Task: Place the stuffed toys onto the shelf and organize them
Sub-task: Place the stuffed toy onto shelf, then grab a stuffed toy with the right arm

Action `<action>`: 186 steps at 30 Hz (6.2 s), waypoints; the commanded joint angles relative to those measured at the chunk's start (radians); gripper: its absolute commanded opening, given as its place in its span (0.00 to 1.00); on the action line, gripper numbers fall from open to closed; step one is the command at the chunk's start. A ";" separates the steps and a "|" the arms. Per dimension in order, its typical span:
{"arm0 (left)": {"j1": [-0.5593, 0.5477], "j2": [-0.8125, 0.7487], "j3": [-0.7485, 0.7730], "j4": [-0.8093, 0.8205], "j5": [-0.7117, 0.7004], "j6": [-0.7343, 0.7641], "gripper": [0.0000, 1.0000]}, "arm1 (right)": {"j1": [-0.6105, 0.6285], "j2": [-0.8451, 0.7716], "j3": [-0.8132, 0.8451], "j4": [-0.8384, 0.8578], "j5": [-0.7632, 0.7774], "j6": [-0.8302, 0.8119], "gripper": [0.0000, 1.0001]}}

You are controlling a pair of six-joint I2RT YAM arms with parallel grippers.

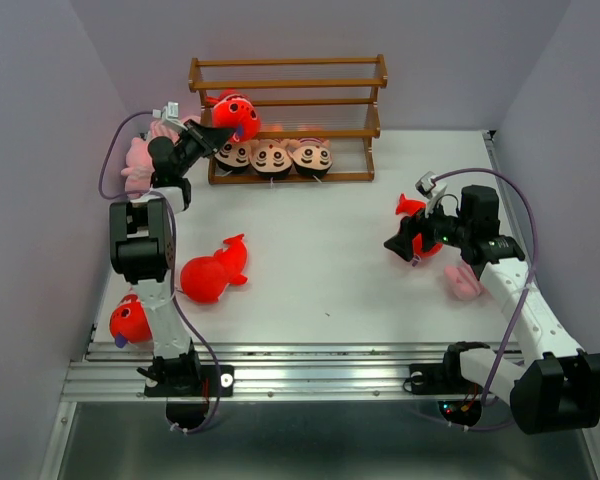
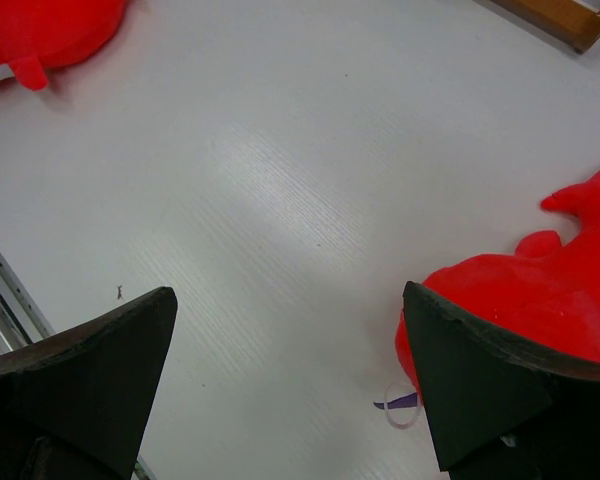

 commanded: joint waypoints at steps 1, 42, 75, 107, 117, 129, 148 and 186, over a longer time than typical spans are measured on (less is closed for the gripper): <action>0.010 0.023 0.110 0.002 -0.024 -0.016 0.00 | -0.004 -0.004 -0.002 0.049 -0.007 -0.018 1.00; 0.077 0.054 0.257 -0.436 -0.050 0.057 0.99 | -0.004 0.002 -0.003 0.049 0.000 -0.028 1.00; -0.208 -0.762 -0.242 -0.571 -0.800 0.792 0.99 | -0.004 -0.007 -0.003 0.049 0.028 -0.030 1.00; -0.213 -0.064 0.617 -1.195 -0.814 0.205 0.72 | -0.004 -0.002 -0.002 0.048 0.039 -0.024 1.00; -0.214 0.042 0.737 -1.235 -0.900 0.211 0.62 | -0.004 -0.001 0.000 0.048 0.042 -0.025 1.00; -0.197 0.022 0.658 -1.139 -0.871 0.232 0.10 | -0.004 0.001 0.000 0.048 0.048 -0.028 1.00; -0.045 -0.164 0.295 -0.854 -0.436 0.361 0.00 | -0.004 0.002 -0.005 0.048 0.046 -0.031 1.00; -0.024 -0.147 0.299 -0.881 -0.336 0.383 0.40 | -0.004 0.008 -0.007 0.048 0.045 -0.036 1.00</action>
